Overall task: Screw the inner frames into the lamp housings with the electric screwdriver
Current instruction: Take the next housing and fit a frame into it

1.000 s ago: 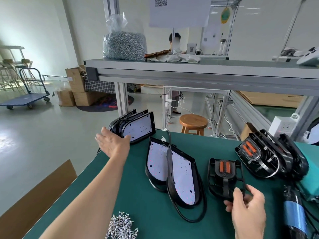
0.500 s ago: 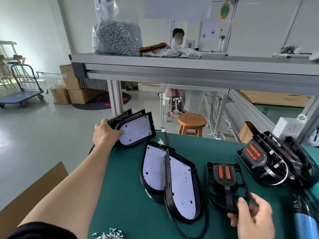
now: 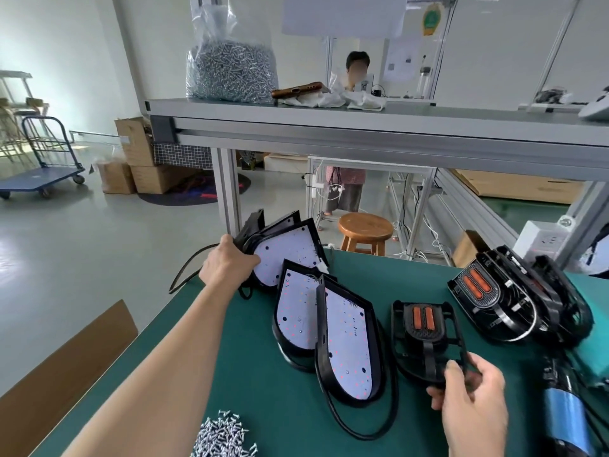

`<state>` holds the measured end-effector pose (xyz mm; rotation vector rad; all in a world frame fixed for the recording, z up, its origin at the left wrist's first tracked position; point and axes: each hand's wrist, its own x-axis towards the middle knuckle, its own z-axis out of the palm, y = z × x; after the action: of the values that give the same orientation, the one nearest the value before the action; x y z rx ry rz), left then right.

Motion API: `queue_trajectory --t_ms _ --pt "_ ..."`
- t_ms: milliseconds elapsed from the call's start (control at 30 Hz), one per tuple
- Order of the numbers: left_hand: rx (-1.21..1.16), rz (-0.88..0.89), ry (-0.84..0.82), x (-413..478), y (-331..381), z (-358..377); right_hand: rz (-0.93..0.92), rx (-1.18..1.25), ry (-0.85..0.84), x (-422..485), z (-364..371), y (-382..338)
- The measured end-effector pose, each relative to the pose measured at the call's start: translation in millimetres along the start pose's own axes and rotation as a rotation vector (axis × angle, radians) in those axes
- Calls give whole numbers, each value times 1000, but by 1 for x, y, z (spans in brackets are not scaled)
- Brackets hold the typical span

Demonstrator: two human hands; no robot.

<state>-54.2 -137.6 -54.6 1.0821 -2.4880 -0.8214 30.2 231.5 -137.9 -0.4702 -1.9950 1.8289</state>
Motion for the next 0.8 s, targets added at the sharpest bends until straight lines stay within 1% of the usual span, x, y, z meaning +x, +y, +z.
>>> queue_trajectory --t_ms 167,400,533,700,800 --pt "-81 -46 -39 -42 0 3 24 48 9 -1 0 1" --pt "-226 -58 -130 -91 -12 0 -16 28 -16 -5 -2 0" --pt "-324 -56 -201 -101 -20 -4 -39 -3 -47 -6 -3 -1" --pt "-565 -122 -342 -104 -31 -12 -28 18 -45 -6 -4 -4" --pt "-592 -146 -353 -105 -33 -17 -20 31 -48 -6 -5 -4"
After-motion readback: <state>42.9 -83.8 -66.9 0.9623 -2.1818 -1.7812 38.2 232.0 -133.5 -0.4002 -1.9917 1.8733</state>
